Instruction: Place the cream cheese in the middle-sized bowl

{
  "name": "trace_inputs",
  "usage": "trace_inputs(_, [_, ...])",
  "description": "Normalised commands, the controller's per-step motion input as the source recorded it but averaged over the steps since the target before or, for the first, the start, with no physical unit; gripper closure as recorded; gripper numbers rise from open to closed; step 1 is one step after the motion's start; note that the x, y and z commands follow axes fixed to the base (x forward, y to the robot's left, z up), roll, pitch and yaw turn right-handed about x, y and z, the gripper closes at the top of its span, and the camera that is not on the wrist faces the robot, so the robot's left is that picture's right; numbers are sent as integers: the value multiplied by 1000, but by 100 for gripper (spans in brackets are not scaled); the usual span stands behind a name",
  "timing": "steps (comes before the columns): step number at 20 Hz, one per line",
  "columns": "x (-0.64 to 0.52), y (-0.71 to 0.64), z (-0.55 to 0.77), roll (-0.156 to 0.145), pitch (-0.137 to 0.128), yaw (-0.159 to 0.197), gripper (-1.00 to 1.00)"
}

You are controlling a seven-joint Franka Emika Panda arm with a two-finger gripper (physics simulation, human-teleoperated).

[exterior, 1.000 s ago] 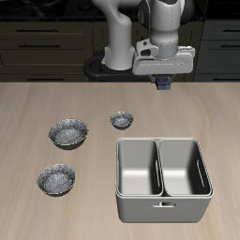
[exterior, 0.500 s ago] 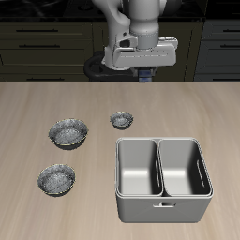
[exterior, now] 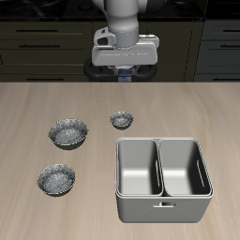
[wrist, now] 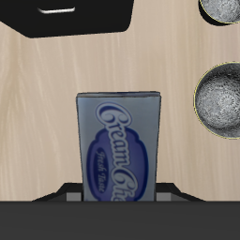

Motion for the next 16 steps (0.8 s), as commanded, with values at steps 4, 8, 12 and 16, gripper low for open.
trace_inputs(4, [277,-363,56,-49,-7,47,100])
trace_inputs(8, [421,-448,52,-23,12,-14,100])
trace_inputs(12, [170,-203,40,-44,0,1,100])
trace_inputs(16, [261,-382,143,-60,-16,-3,100])
